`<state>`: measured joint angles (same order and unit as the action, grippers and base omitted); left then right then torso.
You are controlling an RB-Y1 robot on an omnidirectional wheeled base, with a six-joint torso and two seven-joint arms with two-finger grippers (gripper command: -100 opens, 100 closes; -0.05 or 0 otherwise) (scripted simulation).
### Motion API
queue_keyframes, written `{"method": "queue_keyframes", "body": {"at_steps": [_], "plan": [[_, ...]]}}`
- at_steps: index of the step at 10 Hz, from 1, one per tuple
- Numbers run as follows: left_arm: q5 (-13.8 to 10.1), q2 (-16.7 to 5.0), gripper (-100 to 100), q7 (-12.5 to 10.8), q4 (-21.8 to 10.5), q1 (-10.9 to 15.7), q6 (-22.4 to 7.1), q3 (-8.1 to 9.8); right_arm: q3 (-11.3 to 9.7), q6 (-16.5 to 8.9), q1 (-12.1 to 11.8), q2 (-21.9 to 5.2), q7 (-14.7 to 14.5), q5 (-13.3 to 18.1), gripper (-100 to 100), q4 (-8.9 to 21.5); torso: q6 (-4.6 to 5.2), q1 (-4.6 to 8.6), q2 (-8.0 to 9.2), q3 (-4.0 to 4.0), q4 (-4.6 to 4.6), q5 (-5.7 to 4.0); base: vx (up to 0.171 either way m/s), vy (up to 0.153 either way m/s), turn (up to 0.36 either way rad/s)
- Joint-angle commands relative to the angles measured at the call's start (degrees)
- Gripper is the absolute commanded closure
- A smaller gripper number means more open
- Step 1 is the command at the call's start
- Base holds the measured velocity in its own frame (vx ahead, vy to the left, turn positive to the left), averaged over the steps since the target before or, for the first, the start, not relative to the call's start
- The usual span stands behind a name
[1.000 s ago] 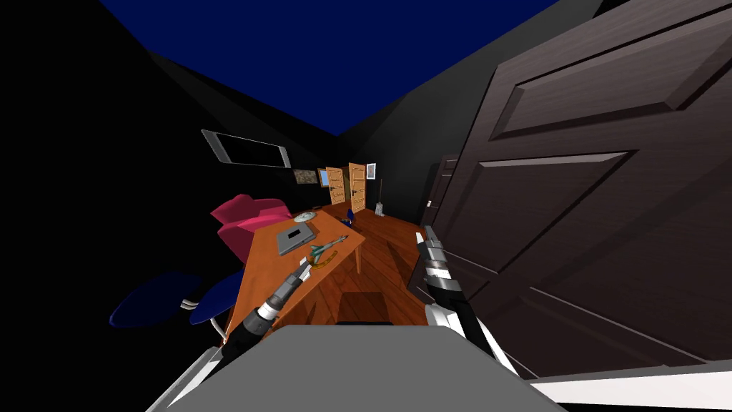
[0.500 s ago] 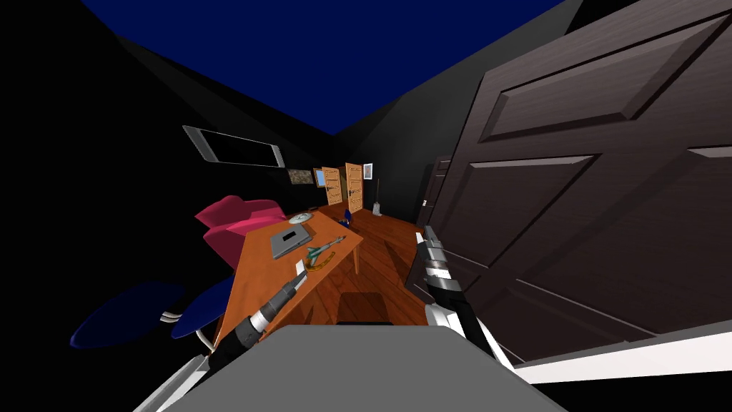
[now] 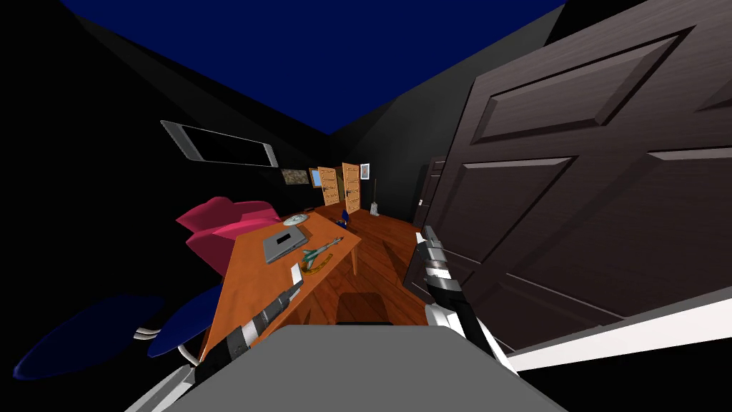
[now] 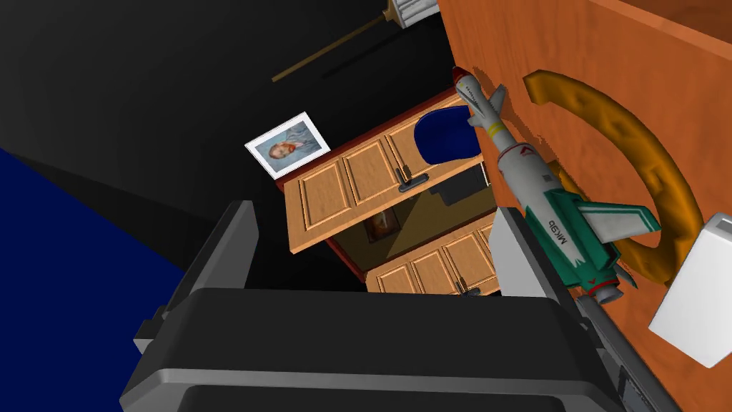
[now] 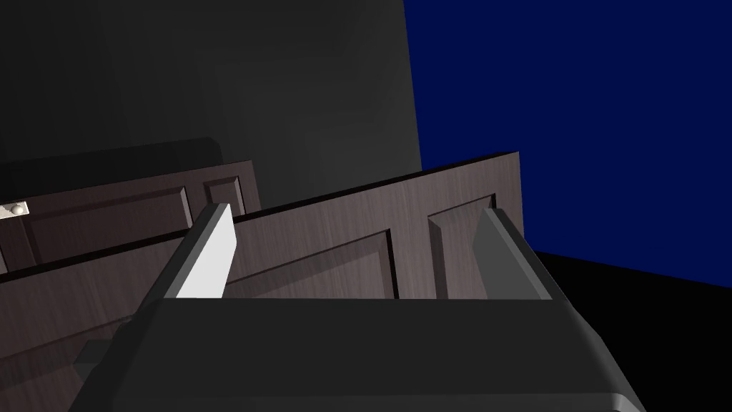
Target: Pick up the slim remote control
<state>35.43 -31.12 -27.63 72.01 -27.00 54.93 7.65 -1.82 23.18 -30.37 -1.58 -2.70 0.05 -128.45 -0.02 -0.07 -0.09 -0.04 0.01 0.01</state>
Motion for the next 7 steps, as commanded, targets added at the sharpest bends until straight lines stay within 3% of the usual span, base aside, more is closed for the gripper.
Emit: {"method": "queue_keyframes", "body": {"at_steps": [1,3,4,5,6,7], "plan": [[2.9,-1.4,-100,-1.6,-2.9,0.5,0.6,-0.01,0.0,0.0,0.0,0.0,0.0,0.0,0,0.0,0.0,0.0,0.0,0.0,0.0,0.0,0.025,0.008,-0.128],[3.1,-1.4,-100,-1.6,-4.8,0.5,0.6,-0.01,0.0,0.0,0.0,0.0,0.0,0.0,0,0.0,-0.01,0.01,-0.02,-0.01,0.0,-0.01,0.016,0.006,-0.019],[5.6,-2.7,-100,-3.0,-7.2,1.2,1.4,0.03,0.0,0.0,0.0,0.0,0.0,0.0,0,0.0,-0.01,0.03,0.02,0.01,0.0,0.0,0.02,0.009,-0.112],[5.6,-2.7,-100,-3.0,-8.7,1.2,1.4,0.03,0.0,0.0,0.0,0.0,0.0,0.0,0,0.0,0.02,0.01,-0.01,0.0,0.0,-0.01,0.024,0.012,-0.071],[8.1,-4.0,-100,-4.3,-10.2,2.1,2.1,0.07,0.0,0.0,0.0,0.0,0.0,0.0,0,0.0,-0.01,0.01,-0.02,-0.01,0.0,0.0,0.036,0.005,-0.076],[8.2,-4.0,-100,-4.3,-11.7,2.1,2.1,0.07,0.0,0.0,0.0,0.0,0.0,0.0,0,0.0,0.02,0.02,-0.07,-0.03,0.01,-0.01,0.032,0.007,-0.068]]}}
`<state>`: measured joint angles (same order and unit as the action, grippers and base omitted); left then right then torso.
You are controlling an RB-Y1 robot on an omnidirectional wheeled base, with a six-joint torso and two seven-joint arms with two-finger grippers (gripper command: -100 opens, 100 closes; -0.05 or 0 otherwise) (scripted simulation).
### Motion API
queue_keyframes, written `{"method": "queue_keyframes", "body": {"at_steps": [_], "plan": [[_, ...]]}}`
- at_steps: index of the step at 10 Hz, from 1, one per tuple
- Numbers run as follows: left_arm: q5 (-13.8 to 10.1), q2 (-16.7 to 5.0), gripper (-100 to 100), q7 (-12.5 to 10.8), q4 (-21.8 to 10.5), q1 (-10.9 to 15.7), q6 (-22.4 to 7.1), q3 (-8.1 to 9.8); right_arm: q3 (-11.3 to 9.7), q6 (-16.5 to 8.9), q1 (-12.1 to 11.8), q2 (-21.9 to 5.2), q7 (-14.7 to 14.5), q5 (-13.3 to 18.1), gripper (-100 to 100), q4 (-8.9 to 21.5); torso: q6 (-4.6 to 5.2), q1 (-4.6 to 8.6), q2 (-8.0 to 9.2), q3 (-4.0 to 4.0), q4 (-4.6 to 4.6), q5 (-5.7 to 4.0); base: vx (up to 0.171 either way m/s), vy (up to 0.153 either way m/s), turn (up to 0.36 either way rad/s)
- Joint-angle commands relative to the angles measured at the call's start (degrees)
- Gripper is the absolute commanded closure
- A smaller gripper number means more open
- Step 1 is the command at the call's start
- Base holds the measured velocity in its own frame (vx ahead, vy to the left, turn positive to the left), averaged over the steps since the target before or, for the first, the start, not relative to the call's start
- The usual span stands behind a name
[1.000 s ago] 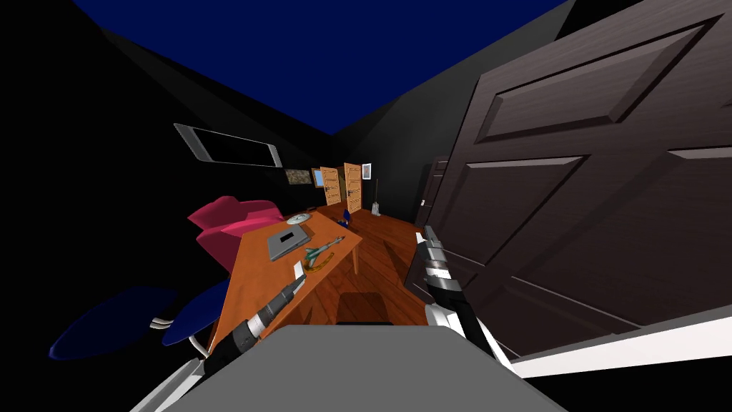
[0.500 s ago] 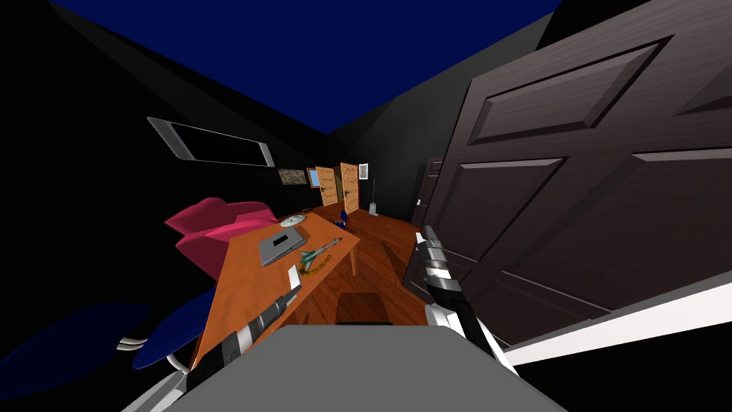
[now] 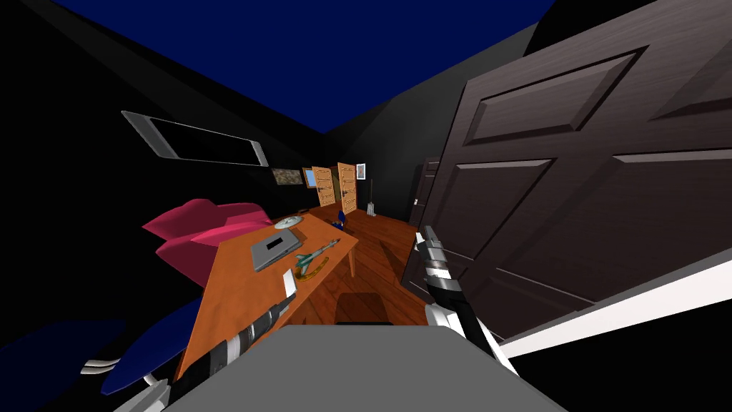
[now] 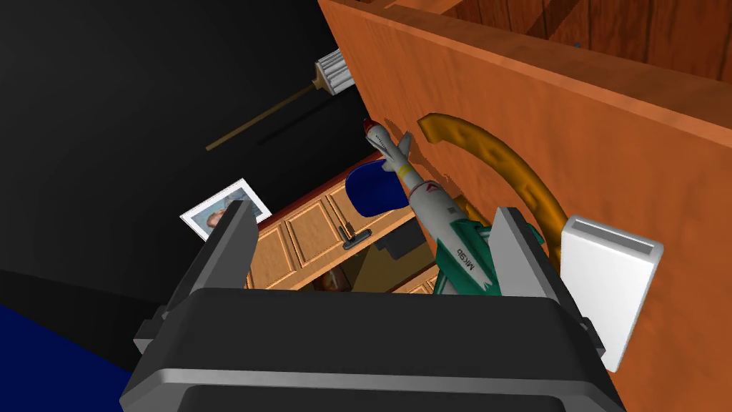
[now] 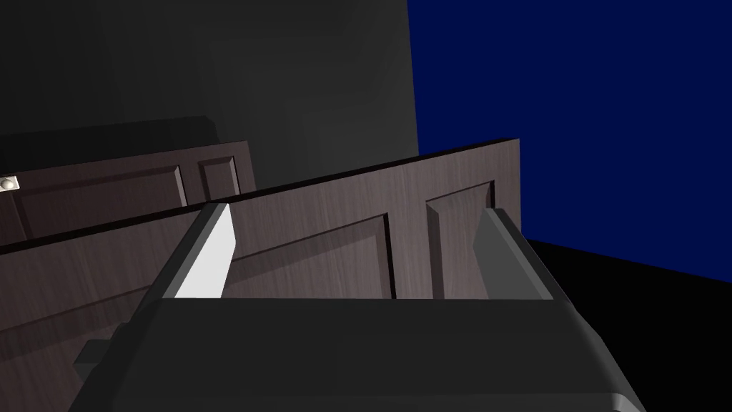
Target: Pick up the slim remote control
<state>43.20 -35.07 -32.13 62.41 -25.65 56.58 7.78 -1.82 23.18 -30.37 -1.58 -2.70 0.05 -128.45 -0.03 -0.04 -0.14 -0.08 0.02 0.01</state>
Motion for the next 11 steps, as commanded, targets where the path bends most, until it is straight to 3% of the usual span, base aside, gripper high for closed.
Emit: {"method": "queue_keyframes", "body": {"at_steps": [1,2,3,4,5,6,7,9,11], "plan": [[0.4,0.0,-100,0.2,-2.9,0.7,0.5,-0.05,0.0,0.0,0.0,0.0,0.0,0.0,0,0.0,0.0,0.0,0.0,0.0,0.0,0.0,0.014,0.006,0.0],[0.4,0.0,-100,0.2,-3.3,0.7,0.5,-0.05,0.0,0.0,0.0,0.0,0.0,0.0,0,0.0,-0.01,0.01,0.05,0.03,-0.01,0.0,0.002,0.002,0.012],[3.0,-1.2,-100,-1.1,-5.3,1.6,1.1,0.0,0.0,0.0,0.0,0.0,0.0,0.0,0,0.0,-0.01,0.03,0.1,0.06,-0.02,0.0,0.018,0.004,-0.1],[3.0,-1.2,-100,-1.1,-6.7,1.6,1.1,0.0,0.0,0.0,0.0,0.0,0.0,0.0,0,0.0,0.03,0.01,0.05,0.04,-0.02,0.0,0.027,0.011,-0.074],[5.5,-2.4,-100,-2.4,-9.0,2.5,1.8,0.07,0.0,0.0,0.0,0.0,0.0,0.0,0,0.0,0.0,-0.01,0.03,0.02,-0.01,0.0,0.041,0.012,-0.1],[5.5,-2.4,-100,-2.4,-11.0,2.5,1.8,0.07,0.0,0.0,0.0,0.0,0.0,0.0,0,0.0,0.02,-0.03,-0.02,-0.01,0.0,0.0,0.039,0.018,-0.055],[7.9,-3.5,-100,-3.7,-12.7,3.5,2.4,0.17,0.0,0.0,0.0,0.0,0.0,0.0,0,0.0,-0.01,-0.04,-0.02,-0.01,0.01,0.01,0.057,0.018,-0.103],[7.9,-3.5,-100,-3.7,-15.2,3.5,2.4,0.17,0.0,0.0,0.0,0.0,0.0,0.0,0,0.0,-0.01,-0.03,-0.06,-0.04,0.01,0.01,0.03,0.011,-0.026],[12.1,-5.7,-100,-6.1,-20.7,5.7,3.6,0.49,0.0,0.0,0.0,0.0,0.0,0.0,0,0.0,0.02,0.0,-0.02,-0.01,0.0,0.0,0.058,0.019,-0.142]]}}
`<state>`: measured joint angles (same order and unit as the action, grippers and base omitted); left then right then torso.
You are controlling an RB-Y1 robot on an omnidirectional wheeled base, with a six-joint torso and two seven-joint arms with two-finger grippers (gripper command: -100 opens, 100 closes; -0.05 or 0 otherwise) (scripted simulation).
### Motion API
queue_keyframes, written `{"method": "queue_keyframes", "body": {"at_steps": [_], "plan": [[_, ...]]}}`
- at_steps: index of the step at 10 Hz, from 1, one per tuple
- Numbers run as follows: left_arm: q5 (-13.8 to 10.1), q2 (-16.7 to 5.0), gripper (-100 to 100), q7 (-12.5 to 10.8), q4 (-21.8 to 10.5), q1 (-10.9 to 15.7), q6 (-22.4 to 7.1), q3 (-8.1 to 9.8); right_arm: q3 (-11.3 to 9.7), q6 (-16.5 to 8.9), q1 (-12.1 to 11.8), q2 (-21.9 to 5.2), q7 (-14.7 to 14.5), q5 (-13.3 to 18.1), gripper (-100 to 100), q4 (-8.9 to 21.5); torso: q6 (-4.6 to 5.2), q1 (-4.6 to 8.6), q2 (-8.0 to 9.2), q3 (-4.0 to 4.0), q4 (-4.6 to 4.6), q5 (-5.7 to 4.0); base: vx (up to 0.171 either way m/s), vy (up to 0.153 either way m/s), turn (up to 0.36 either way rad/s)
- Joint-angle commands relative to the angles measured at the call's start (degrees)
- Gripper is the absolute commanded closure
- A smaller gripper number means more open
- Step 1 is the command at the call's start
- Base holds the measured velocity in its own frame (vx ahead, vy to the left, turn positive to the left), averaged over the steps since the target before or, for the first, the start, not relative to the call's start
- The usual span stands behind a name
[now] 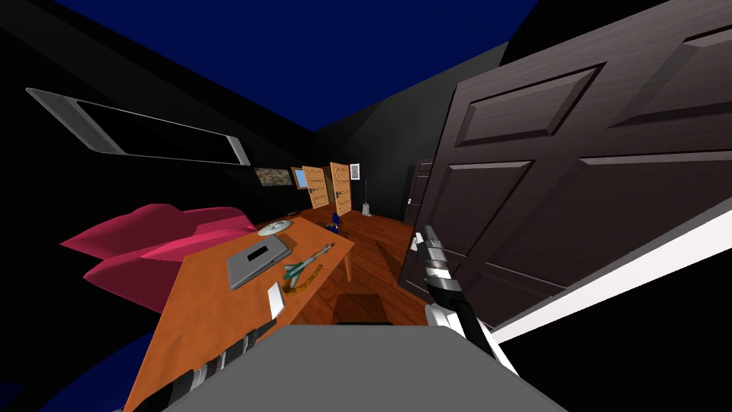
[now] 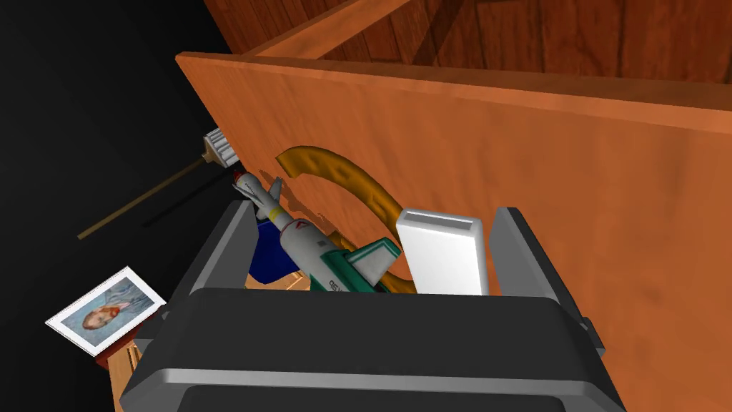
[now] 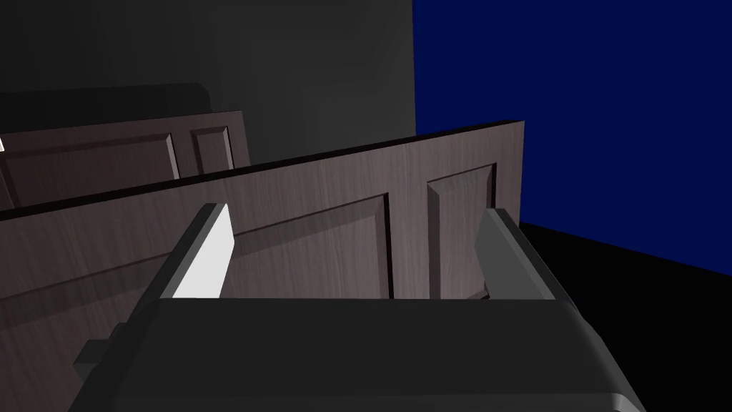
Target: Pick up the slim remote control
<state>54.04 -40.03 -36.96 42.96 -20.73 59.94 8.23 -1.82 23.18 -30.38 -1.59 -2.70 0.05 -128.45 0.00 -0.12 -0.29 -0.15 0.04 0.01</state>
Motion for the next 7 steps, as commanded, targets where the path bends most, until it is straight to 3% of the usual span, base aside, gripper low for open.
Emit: {"method": "queue_keyframes", "body": {"at_steps": [1,3,4,7], "plan": [[1.7,-0.8,-100,-1.2,-2.9,0.8,0.2,0.03,0.0,0.0,0.0,0.0,0.0,0.0,0,0.0,0.0,0.0,0.0,0.0,0.0,0.0,0.061,0.03,-0.049],[1.7,-0.8,-100,-1.2,-3.2,0.8,0.2,0.03,0.0,0.0,0.0,0.0,0.0,0.0,0,0.0,-0.04,0.09,0.14,0.07,-0.02,0.0,0.01,0.0,0.02],[4.0,-1.8,-100,-2.4,-4.8,1.9,0.7,0.22,0.0,0.0,0.0,0.0,0.0,0.0,0,0.0,-0.04,0.14,0.22,0.12,-0.04,-0.01,0.027,0.0,-0.123],[6.1,-2.9,-100,-3.4,-10.2,3.1,1.2,0.42,0.0,0.0,0.0,0.0,0.0,0.0,0,0.0,-0.01,0.03,0.03,0.02,-0.01,0.0,0.054,0.02,-0.061]]}}
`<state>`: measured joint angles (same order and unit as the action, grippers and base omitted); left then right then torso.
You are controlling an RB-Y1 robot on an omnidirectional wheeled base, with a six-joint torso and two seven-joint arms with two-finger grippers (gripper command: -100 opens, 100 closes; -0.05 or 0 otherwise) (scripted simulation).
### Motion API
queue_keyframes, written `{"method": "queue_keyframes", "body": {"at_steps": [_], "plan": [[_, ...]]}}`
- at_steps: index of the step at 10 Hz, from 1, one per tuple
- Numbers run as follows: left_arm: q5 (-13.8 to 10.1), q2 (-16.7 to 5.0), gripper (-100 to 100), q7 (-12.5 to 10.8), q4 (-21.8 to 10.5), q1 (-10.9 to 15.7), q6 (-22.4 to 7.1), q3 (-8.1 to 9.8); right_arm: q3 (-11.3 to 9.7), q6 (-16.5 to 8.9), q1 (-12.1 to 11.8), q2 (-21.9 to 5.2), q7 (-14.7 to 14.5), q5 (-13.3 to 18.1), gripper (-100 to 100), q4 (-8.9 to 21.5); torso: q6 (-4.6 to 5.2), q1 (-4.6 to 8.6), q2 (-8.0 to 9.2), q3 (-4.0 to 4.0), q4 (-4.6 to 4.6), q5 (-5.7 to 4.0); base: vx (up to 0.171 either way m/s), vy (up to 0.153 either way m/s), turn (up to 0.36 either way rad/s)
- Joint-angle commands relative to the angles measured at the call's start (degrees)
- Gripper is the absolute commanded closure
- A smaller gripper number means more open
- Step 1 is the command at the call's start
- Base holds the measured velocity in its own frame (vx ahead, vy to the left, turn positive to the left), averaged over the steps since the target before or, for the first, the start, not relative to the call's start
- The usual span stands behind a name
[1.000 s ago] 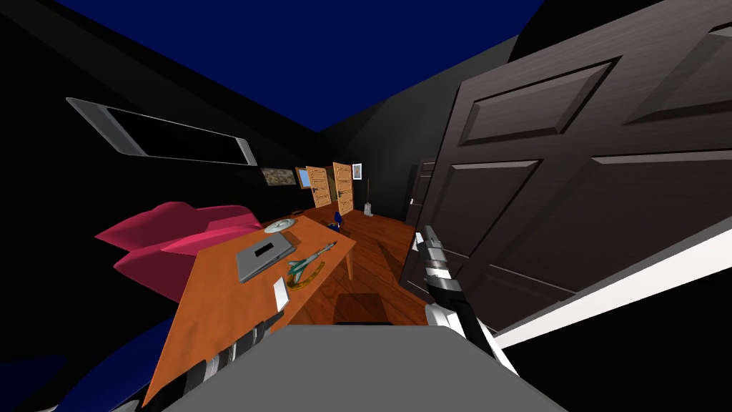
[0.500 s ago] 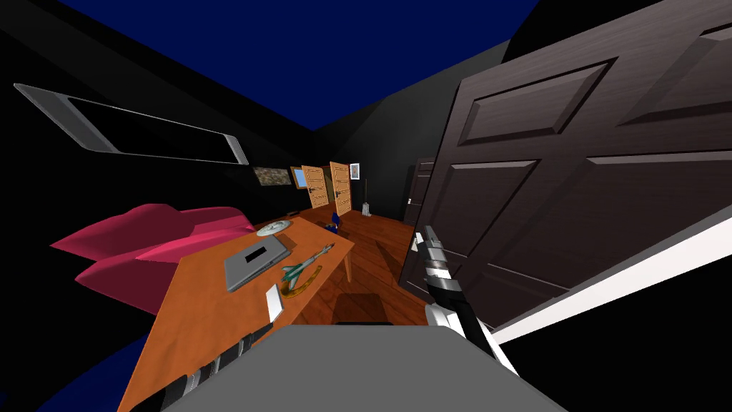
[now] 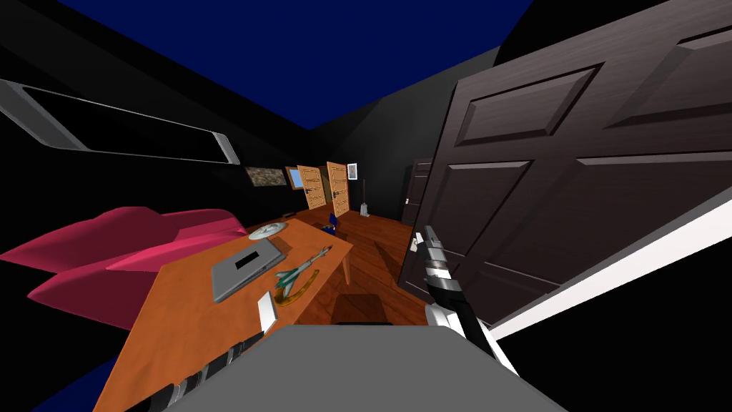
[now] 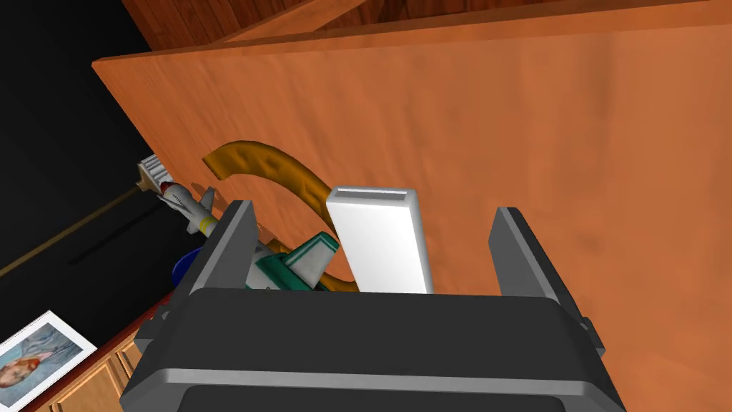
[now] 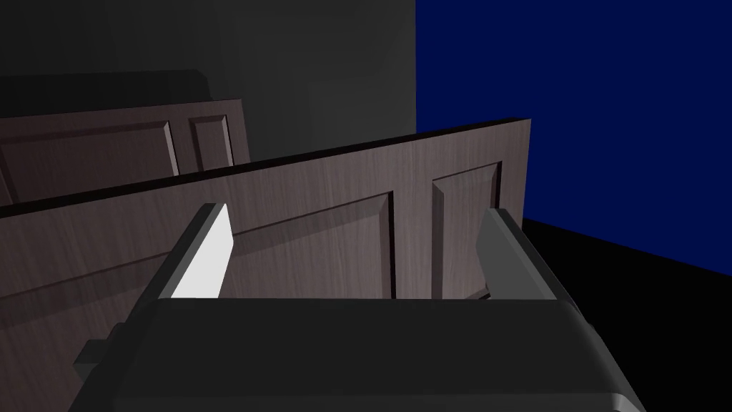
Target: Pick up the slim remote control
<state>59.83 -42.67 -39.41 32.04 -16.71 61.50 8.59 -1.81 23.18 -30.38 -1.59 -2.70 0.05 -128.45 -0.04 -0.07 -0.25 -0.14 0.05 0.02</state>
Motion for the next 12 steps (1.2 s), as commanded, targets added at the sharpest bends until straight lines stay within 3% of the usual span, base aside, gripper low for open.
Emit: {"method": "queue_keyframes", "body": {"at_steps": [1,2,3,5,7,8,9,11,12], "plan": [[2.4,-1.2,-100,-2.0,-2.6,0.3,0.0,0.26,0.0,0.0,0.0,0.0,0.0,0.0,0,0.0,0.0,0.0,0.0,0.0,0.0,0.0,0.056,0.019,-0.096],[2.4,-1.2,-100,-2.0,-2.6,0.3,0.0,0.26,0.0,0.0,0.0,0.0,0.0,0.0,0,0.0,0.01,-0.01,0.01,0.01,0.0,-0.01,0.048,0.02,-0.043],[4.3,-2.1,-100,-2.9,-5.7,1.5,0.4,0.46,0.0,0.0,0.0,0.0,0.0,0.0,0,0.0,0.0,0.01,0.03,0.02,-0.01,-0.01,0.062,0.018,-0.094],[4.3,-2.1,-100,-2.9,-5.7,1.5,0.4,0.46,0.0,0.0,0.0,0.0,0.0,0.0,0,0.0,-0.01,0.02,0.02,0.01,-0.01,-0.01,0.036,0.011,-0.017],[7.9,-3.7,-100,-4.6,-11.4,3.8,0.9,0.76,0.0,0.0,0.0,0.0,0.0,0.0,0,0.0,0.01,0.05,0.06,0.04,-0.02,-0.02,0.064,0.013,-0.11],[7.9,-3.7,-100,-4.6,-11.6,3.8,0.9,0.76,0.0,0.0,0.0,0.0,0.0,0.0,0,0.0,0.04,0.02,-0.07,-0.03,0.01,-0.01,0.075,0.025,-0.046],[9.6,-4.4,-100,-5.3,-13.9,4.9,1.0,0.85,0.0,0.0,0.0,0.0,0.0,0.0,0,0.0,-0.03,0.01,-0.04,-0.02,0.01,-0.01,0.072,0.039,-0.045],[9.6,-4.4,-100,-5.3,-13.9,4.9,1.0,0.85,0.0,0.0,0.0,0.0,0.0,0.0,0,0.0,0.0,-0.02,0.0,0.0,0.0,0.01,0.038,0.02,-0.018],[11.1,-4.9,-100,-6.0,-15.4,6.0,1.1,0.91,0.0,0.0,0.0,0.0,0.0,0.0,0,0.0,-0.02,0.06,0.1,0.05,-0.02,-0.01,0.049,0.003,-0.054]]}}
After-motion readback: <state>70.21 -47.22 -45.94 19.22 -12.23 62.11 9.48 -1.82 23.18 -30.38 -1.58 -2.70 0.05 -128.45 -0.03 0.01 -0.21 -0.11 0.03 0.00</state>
